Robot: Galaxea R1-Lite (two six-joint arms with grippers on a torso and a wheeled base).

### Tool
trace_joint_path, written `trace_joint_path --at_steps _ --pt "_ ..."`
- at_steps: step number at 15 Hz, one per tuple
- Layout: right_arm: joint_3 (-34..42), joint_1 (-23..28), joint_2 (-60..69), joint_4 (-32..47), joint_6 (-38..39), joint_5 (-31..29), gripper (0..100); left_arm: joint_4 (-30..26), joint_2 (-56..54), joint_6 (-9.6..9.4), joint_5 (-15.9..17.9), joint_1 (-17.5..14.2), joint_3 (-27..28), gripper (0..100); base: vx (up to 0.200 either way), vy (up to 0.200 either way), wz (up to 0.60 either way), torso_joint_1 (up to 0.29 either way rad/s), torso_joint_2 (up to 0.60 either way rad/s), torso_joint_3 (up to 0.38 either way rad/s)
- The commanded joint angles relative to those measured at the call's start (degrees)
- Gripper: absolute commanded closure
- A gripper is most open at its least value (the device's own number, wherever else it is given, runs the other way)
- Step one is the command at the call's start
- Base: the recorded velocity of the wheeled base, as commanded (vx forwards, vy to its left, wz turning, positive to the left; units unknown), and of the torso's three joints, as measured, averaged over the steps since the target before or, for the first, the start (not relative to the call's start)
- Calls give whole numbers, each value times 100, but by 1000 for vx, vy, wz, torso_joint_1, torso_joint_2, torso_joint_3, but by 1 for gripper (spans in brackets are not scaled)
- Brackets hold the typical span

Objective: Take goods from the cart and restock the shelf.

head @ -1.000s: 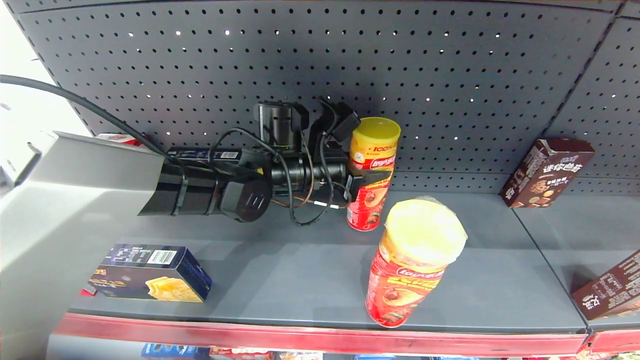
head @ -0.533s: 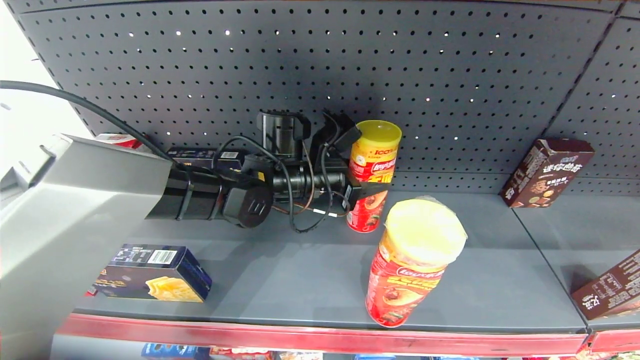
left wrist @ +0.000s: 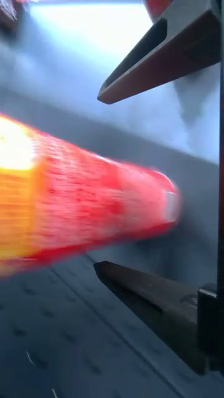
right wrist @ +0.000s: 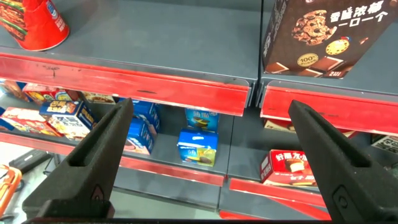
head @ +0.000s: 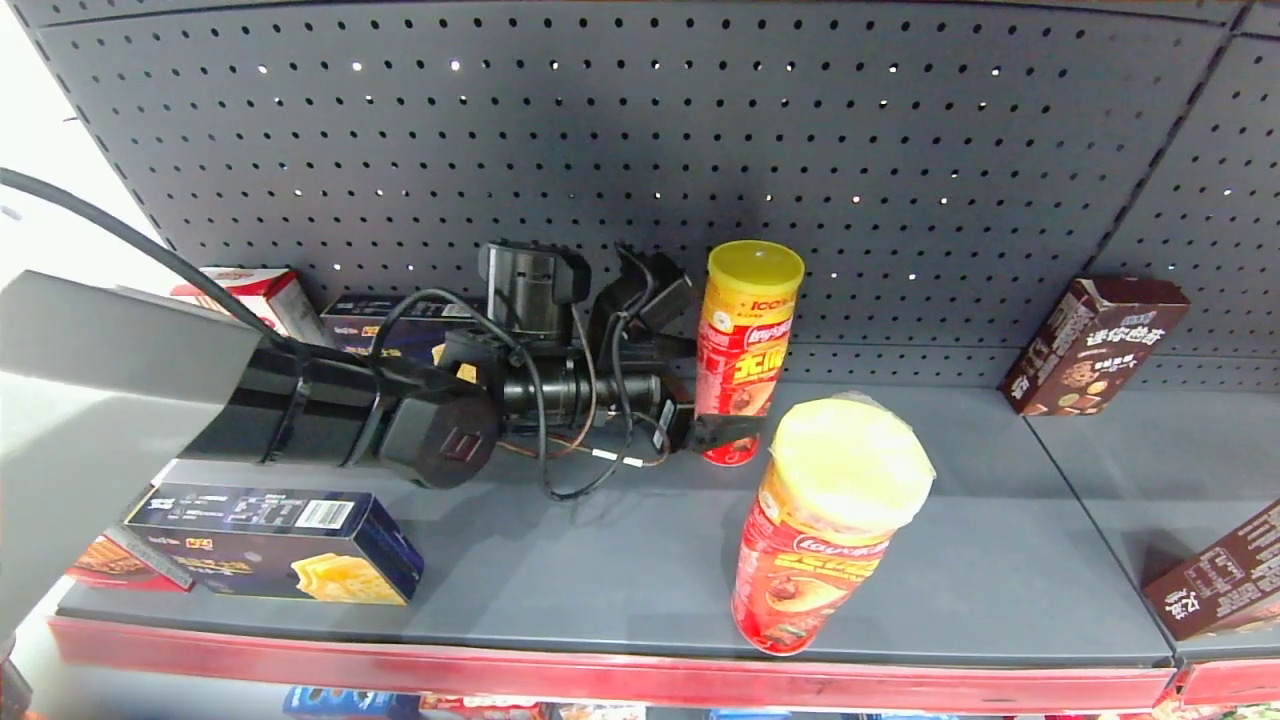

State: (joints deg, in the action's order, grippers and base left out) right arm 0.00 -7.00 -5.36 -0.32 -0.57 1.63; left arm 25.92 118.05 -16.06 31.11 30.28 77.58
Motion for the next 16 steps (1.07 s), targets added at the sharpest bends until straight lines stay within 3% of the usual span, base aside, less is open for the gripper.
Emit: trace_joint_path --at_steps 1,3,8,16 --pt "0 -3 -9 -3 -4 4 0 291 -274 -56 -887 66 -410 0 0 0 0 0 0 0" --pt "0 -3 -9 -3 -4 4 0 572 -265 -38 -1424 171 -366 0 0 0 0 0 0 0" --pt "0 -3 -9 -3 -4 4 0 572 -221 -3 -1678 118 -217 0 0 0 0 0 0 0" --pt "0 -3 -9 -3 -4 4 0 572 -257 -12 -1740 -31 -243 0 0 0 0 0 0 0"
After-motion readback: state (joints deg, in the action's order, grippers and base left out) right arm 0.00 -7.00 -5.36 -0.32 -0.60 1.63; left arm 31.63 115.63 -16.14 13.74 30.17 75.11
